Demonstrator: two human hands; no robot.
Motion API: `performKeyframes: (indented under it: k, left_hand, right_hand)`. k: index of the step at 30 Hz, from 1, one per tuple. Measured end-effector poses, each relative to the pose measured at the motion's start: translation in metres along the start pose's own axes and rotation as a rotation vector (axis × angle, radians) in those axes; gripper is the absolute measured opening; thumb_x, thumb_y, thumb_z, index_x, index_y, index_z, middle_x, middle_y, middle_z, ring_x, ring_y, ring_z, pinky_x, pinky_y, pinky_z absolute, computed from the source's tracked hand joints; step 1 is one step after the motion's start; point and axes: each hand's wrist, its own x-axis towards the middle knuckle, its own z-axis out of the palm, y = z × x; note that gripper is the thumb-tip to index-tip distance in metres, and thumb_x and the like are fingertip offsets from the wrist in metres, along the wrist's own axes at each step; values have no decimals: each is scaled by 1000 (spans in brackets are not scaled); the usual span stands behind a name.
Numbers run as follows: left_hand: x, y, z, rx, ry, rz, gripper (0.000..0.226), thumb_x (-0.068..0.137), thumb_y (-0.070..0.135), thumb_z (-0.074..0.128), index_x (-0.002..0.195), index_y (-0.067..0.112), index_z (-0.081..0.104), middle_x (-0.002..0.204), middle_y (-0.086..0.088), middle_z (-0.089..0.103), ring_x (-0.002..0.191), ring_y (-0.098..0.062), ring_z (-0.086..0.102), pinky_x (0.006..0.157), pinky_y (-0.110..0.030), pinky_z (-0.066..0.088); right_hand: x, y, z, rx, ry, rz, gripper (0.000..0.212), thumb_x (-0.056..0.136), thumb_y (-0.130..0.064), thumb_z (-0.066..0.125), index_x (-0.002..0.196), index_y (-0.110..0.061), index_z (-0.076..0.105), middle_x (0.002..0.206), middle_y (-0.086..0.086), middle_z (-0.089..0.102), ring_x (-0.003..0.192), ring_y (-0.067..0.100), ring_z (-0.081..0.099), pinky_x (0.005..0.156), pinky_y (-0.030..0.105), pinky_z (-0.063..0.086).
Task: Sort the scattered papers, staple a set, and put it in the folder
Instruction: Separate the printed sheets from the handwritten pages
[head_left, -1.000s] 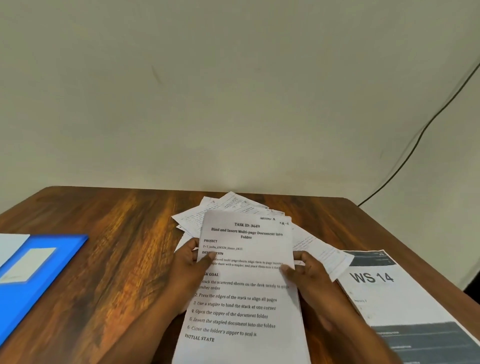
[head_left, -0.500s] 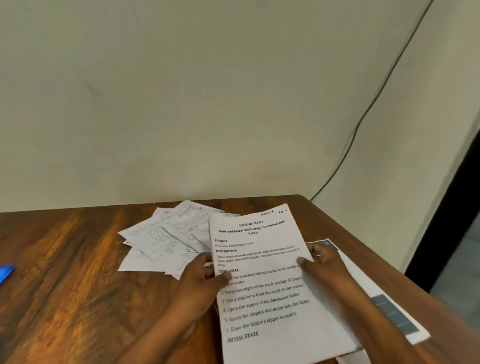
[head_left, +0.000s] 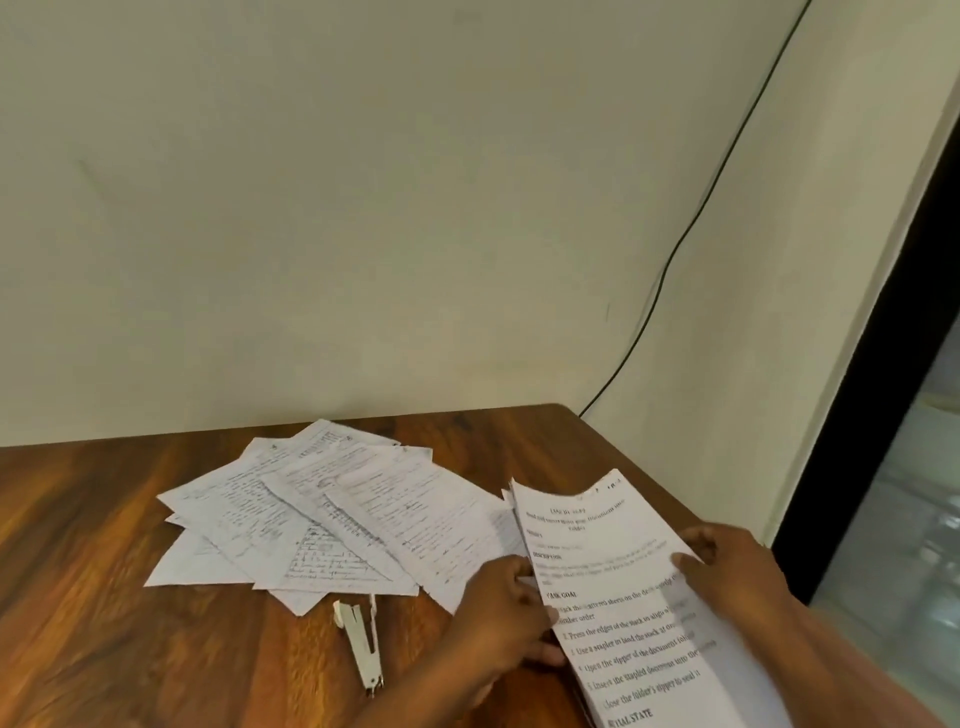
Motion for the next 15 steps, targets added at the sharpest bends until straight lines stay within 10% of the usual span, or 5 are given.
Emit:
performKeyframes:
  k: [6, 15]
  left_hand:
    - [14, 4, 17, 74, 41, -19, 64, 90, -3, 73, 146, 17, 49, 112, -5, 73, 87, -20, 79, 78, -39, 66]
    - [13, -7, 21, 161, 86, 16, 80, 80, -4, 83, 151, 9, 48, 93, -6, 77, 74, -19, 79, 69, -39, 67]
  right_hand:
    - [-9, 4, 22, -52, 132, 20, 7, 94, -21, 67, 92, -27, 63, 77, -12, 65, 64, 7, 62, 55, 26, 45]
    - [-6, 15, 51, -158, 365, -2, 25, 87, -31, 64, 112, -28, 68, 95, -1, 75, 85, 25, 72, 77, 45, 61]
